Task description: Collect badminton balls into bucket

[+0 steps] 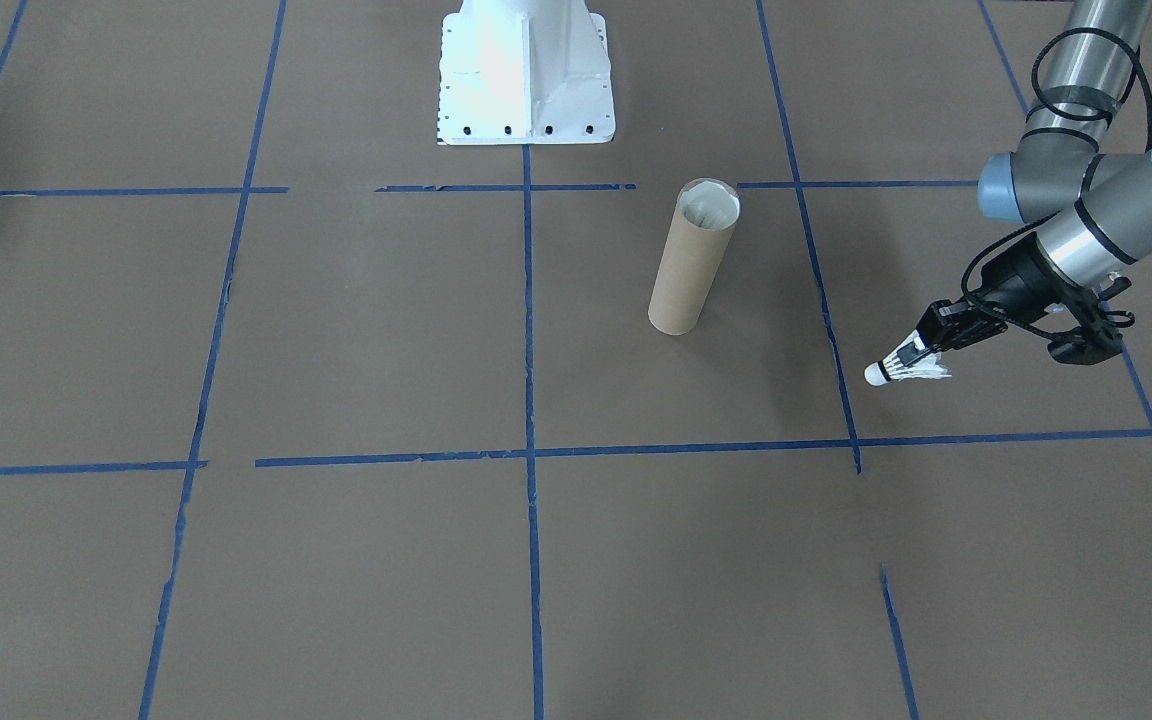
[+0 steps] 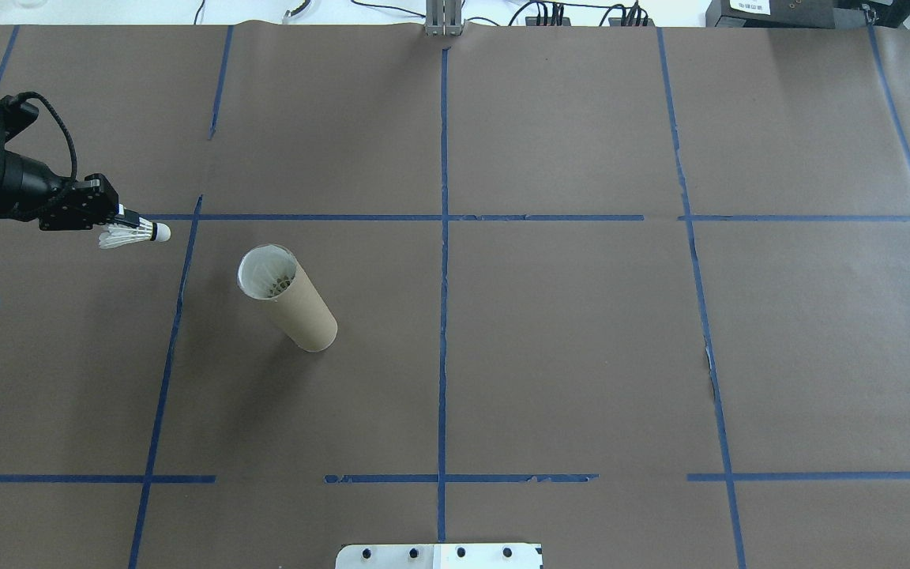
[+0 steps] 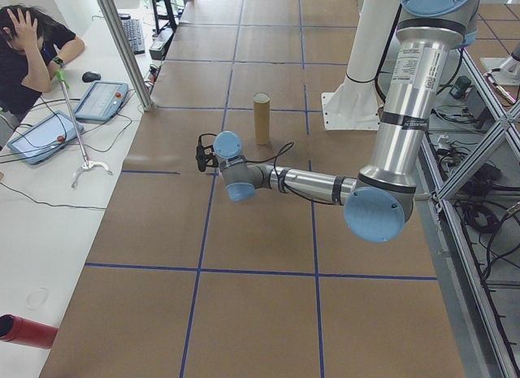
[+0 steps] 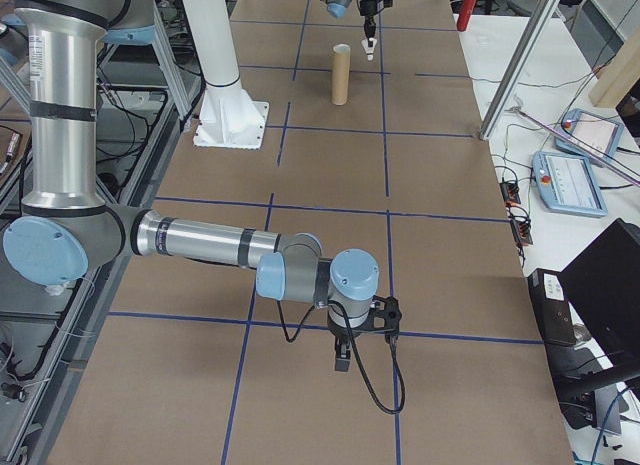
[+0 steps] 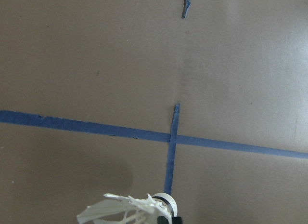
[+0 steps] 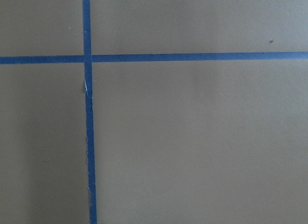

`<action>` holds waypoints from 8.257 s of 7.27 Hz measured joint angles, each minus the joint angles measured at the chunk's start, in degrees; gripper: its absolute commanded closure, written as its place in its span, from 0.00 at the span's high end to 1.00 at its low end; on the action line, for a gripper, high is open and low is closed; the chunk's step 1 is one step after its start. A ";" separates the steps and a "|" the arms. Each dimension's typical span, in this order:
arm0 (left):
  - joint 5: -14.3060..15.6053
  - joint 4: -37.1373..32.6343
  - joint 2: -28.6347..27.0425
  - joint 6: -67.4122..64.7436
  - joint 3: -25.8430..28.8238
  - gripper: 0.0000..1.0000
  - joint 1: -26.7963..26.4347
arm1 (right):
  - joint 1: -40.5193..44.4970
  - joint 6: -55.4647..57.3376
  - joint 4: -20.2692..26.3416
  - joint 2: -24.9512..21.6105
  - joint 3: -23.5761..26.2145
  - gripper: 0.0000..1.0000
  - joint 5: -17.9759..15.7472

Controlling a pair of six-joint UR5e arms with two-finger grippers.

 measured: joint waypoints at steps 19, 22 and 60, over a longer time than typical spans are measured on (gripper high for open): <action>23.42 115.95 -48.07 5.17 -19.29 0.00 16.99 | 0.00 0.00 0.00 0.02 0.00 1.00 -0.01; 25.15 114.71 -47.86 4.90 -17.57 0.00 17.16 | 0.00 0.00 0.00 0.00 0.00 1.00 -0.04; 1.32 63.94 10.76 86.09 -6.26 1.00 -33.14 | 0.00 0.00 0.00 0.02 0.00 1.00 -0.03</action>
